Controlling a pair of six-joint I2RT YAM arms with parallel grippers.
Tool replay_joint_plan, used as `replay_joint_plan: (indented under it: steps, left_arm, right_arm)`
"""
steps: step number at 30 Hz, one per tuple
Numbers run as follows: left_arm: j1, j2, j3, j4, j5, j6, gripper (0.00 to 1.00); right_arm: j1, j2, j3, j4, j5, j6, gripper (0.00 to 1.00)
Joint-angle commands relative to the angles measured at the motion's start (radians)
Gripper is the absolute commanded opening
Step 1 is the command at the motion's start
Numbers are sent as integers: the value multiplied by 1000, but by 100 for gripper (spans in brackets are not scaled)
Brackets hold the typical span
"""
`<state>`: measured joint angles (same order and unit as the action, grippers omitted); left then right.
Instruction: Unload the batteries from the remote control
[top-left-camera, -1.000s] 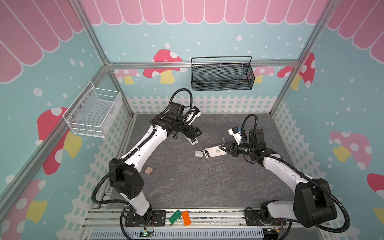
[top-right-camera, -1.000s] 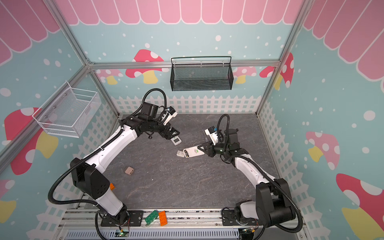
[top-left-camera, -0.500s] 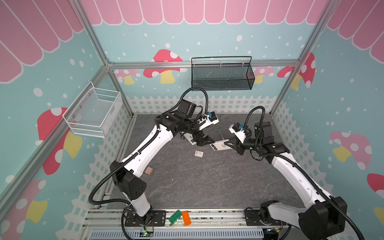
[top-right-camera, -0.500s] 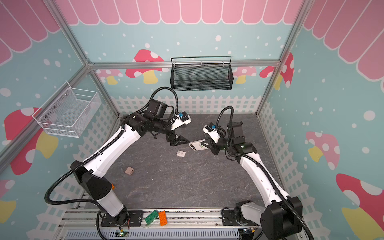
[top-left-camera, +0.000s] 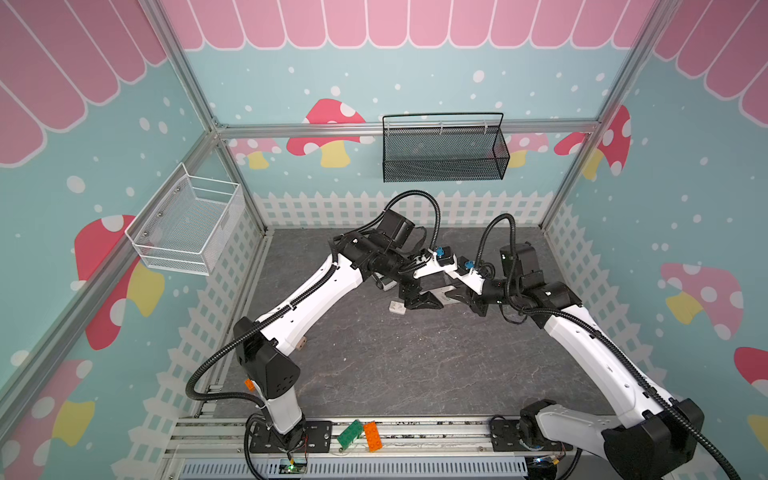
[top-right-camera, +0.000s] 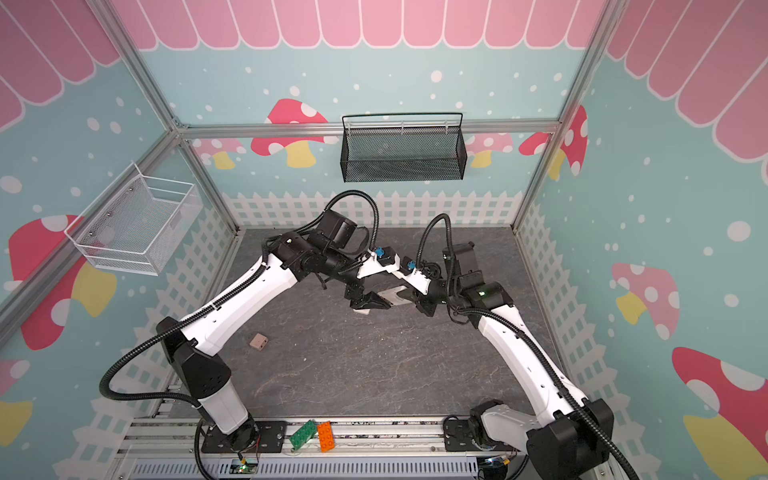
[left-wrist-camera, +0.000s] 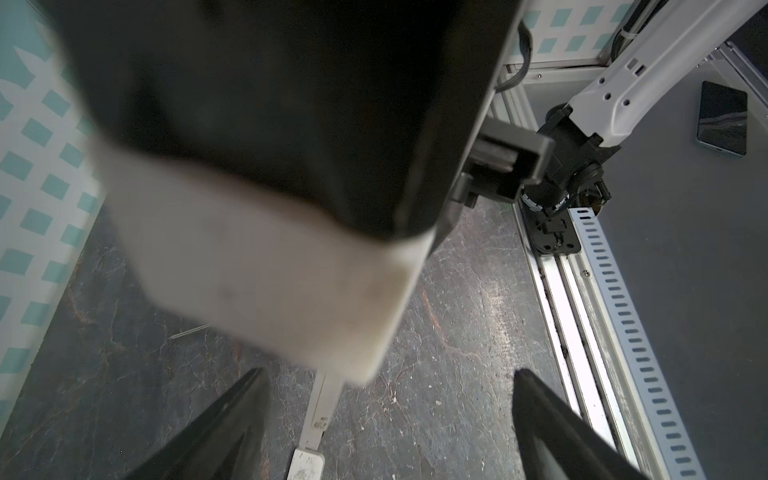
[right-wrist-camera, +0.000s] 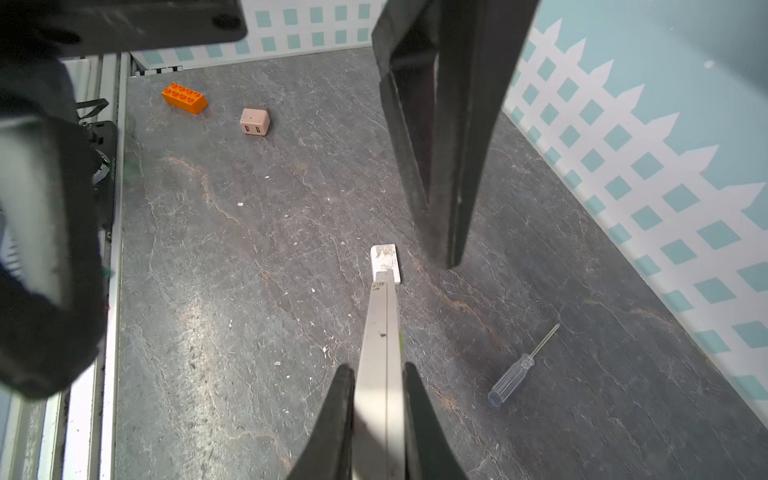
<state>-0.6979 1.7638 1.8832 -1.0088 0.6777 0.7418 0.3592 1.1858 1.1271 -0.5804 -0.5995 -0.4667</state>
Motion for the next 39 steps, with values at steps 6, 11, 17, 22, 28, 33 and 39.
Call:
replay_joint_plan:
  steps: [6,11,17,22,28,33,39]
  left_arm:
    - [-11,48,-23,147,-59,-20,80]
    - [31,46,-49,133,-32,-31,78]
    - [35,46,-67,88,57,45,75]
    - [26,60,-63,79,68,84,65]
    - [26,69,-57,104,68,95,39]
    - [22,75,-57,116,75,97,26]
    - [20,91,-60,150,72,87,29]
  right_arm:
    - [8,-47,31,5,-65,-76,0]
    - [4,-92,23,8,-3,-95,0]
    - [-2,-124,10,34,0,-102,0]
    - [-8,-119,17,65,-2,-95,0]
    - [-8,-115,17,67,-26,-95,0]
    - [-8,-121,1,90,-48,-85,0]
    - [-10,-127,-6,124,-65,-60,0]
